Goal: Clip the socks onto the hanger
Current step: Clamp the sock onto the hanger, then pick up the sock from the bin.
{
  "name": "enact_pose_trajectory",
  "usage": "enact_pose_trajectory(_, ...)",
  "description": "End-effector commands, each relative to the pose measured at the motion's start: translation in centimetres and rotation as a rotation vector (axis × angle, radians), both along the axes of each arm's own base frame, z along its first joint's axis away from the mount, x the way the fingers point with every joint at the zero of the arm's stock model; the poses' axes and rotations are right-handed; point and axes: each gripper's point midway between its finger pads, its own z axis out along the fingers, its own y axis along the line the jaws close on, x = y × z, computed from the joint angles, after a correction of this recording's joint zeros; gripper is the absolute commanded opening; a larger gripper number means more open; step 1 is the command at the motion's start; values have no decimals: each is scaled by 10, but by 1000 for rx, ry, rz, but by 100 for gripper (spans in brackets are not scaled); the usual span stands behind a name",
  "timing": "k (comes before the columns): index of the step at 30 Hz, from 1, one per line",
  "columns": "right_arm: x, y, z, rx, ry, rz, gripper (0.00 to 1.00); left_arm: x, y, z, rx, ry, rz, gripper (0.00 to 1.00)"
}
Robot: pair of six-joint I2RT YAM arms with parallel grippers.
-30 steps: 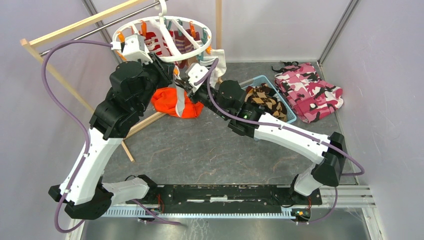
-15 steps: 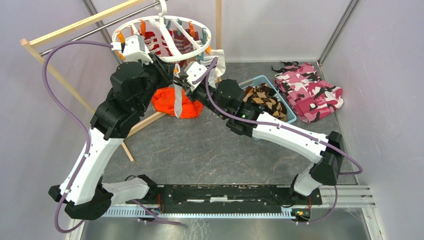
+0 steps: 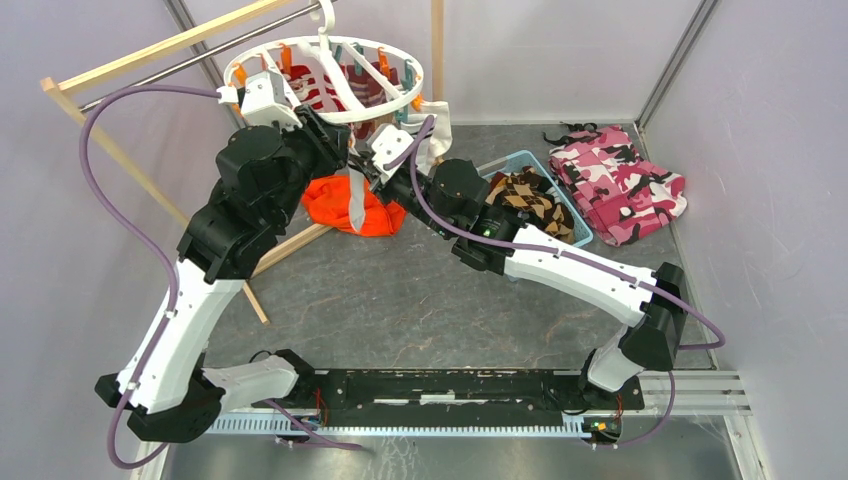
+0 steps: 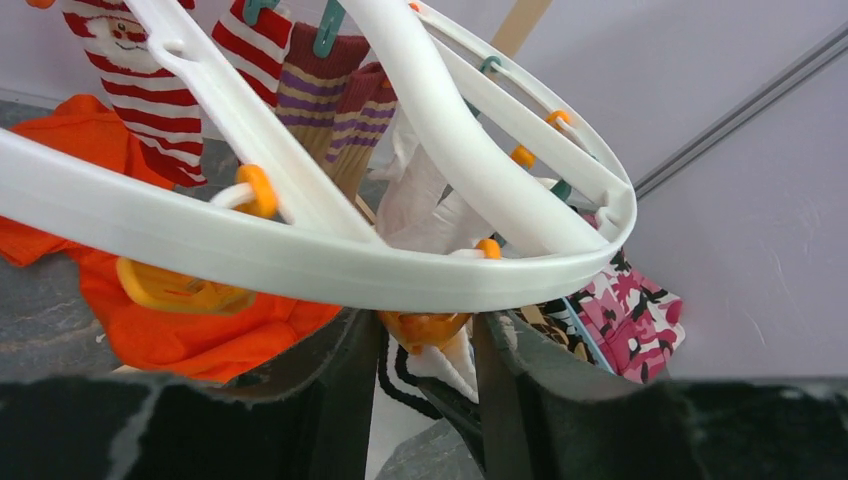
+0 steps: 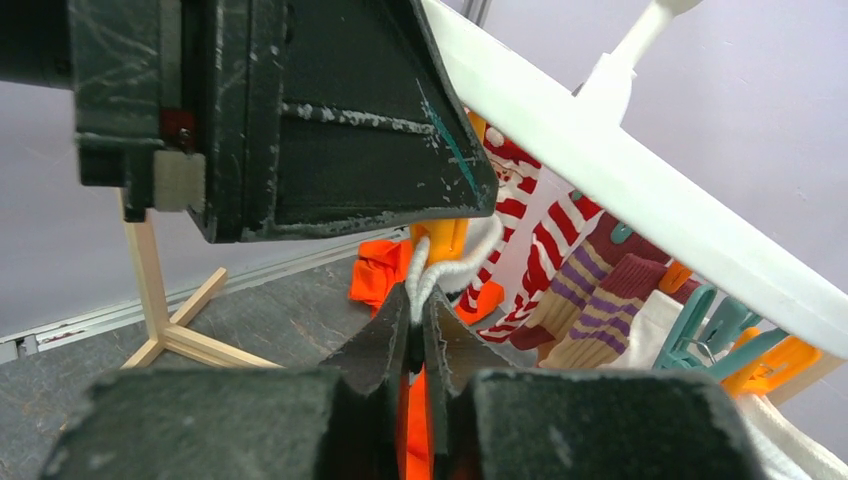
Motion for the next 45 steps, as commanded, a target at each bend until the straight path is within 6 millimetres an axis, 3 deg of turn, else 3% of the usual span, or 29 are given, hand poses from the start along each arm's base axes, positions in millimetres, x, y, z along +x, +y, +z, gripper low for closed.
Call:
enact_pose_trajectory(1,-1,-9,33,76,-45,-23,13,-7,6,18,-95,-40,17,51)
enact_pose_trajectory(5,-1,-12,32,73,-43,-32,21,-10,7,20,-105,-42,12,65)
enact_pose_trajectory(12,-1,-18,32,68,-48,-46,42,-22,5,22,-108,-36,-37,72)
enact_pose_trajectory(18,-3,-29,26,47,-40,-50,54,-43,-6,24,-92,-56,-168,85)
enact_pose_trajectory(30,-4,-67,-1,-54,12,20,63,-96,-19,40,-145,-194,-411,100)
enact_pose_trajectory(37,-21,-86,-27,-162,1,266,73,-111,-22,18,-134,-198,-472,100)
enact_pose_trajectory(45,-11,-129,-51,-194,63,298,77,-115,-35,-33,-64,-134,-557,100)
